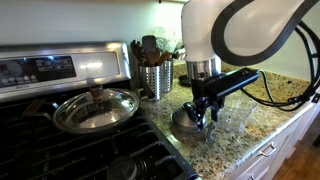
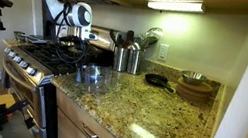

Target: Take the cap off of the clear container then remove the object inside the container

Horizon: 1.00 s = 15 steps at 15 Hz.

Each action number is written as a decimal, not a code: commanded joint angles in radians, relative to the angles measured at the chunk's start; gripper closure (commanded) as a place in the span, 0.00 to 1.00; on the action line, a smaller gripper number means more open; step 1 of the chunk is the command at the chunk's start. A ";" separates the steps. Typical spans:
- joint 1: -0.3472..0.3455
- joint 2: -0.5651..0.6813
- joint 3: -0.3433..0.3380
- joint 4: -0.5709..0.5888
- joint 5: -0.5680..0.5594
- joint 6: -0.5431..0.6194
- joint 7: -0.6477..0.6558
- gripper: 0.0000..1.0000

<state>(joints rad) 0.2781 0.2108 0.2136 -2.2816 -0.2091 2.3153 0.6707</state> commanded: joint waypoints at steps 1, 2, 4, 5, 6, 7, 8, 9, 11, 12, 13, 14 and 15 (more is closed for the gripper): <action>0.001 -0.129 -0.011 -0.055 0.031 -0.015 -0.015 0.09; -0.004 -0.150 -0.011 -0.057 0.038 -0.020 -0.018 0.03; -0.019 -0.197 -0.010 -0.061 0.066 -0.041 -0.045 0.00; -0.027 -0.218 -0.011 -0.061 0.084 -0.057 -0.061 0.00; -0.033 -0.236 -0.012 -0.060 0.107 -0.076 -0.090 0.00; -0.041 -0.254 -0.014 -0.059 0.123 -0.099 -0.113 0.00; -0.048 -0.271 -0.015 -0.057 0.144 -0.125 -0.144 0.00; -0.056 -0.289 -0.019 -0.057 0.162 -0.148 -0.177 0.00; -0.073 -0.322 -0.026 -0.059 0.191 -0.183 -0.231 0.00; -0.080 -0.335 -0.030 -0.059 0.201 -0.196 -0.252 0.00; -0.087 -0.345 -0.033 -0.058 0.204 -0.208 -0.263 0.00; -0.094 -0.355 -0.036 -0.057 0.211 -0.218 -0.280 0.00; -0.100 -0.360 -0.038 -0.055 0.215 -0.225 -0.292 0.00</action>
<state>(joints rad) 0.1968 -0.0848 0.1861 -2.3042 -0.0262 2.1258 0.4351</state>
